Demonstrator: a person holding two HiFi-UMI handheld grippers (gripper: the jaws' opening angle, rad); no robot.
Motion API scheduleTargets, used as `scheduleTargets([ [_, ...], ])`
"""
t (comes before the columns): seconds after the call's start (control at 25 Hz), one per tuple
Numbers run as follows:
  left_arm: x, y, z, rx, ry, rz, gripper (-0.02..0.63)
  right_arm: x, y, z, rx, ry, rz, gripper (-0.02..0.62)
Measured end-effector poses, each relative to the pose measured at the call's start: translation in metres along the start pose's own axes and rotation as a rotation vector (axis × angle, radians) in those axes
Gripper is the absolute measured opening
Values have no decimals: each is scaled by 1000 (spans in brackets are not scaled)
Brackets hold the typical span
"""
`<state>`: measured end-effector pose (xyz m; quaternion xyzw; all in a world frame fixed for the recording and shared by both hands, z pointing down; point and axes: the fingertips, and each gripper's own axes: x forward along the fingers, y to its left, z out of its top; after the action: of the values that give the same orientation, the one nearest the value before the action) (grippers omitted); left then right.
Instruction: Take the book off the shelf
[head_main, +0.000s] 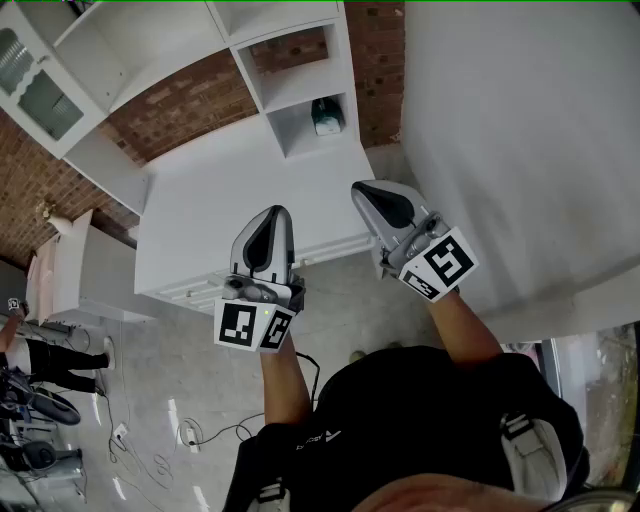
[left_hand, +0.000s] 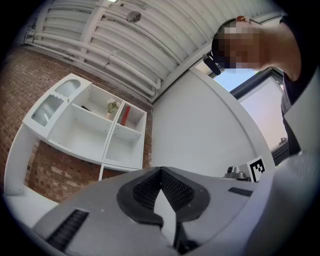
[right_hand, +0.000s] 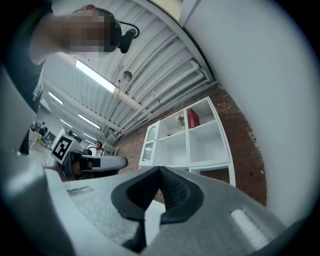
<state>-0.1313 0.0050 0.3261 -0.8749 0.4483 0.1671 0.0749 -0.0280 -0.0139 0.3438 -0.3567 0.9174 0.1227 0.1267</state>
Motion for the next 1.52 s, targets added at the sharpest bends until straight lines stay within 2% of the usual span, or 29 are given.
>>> scheduleTargets([
  [0.44,-19,21,-5,-31,-9,-6,-2,4,0,-12,-3,24,-90,2],
  [0.64,-19,42,2,-28,-34,-3,-2,5,-5,-17,-4,46,-125,2],
  [0.8,-5,56,21,-3,-36,-5,-2,13,-14,-5,-25,55,-125,2],
  [0.96,25,71,42,34,-31,-19,-2,38,-31,17,-99,34,-95,2],
  [1.24,92,107,72,48,-56,-6,-2,80,-74,48,-200,-28,-46,2],
  [1.52,200,161,117,102,-110,38,-2,126,-162,56,-230,-115,-33,2],
])
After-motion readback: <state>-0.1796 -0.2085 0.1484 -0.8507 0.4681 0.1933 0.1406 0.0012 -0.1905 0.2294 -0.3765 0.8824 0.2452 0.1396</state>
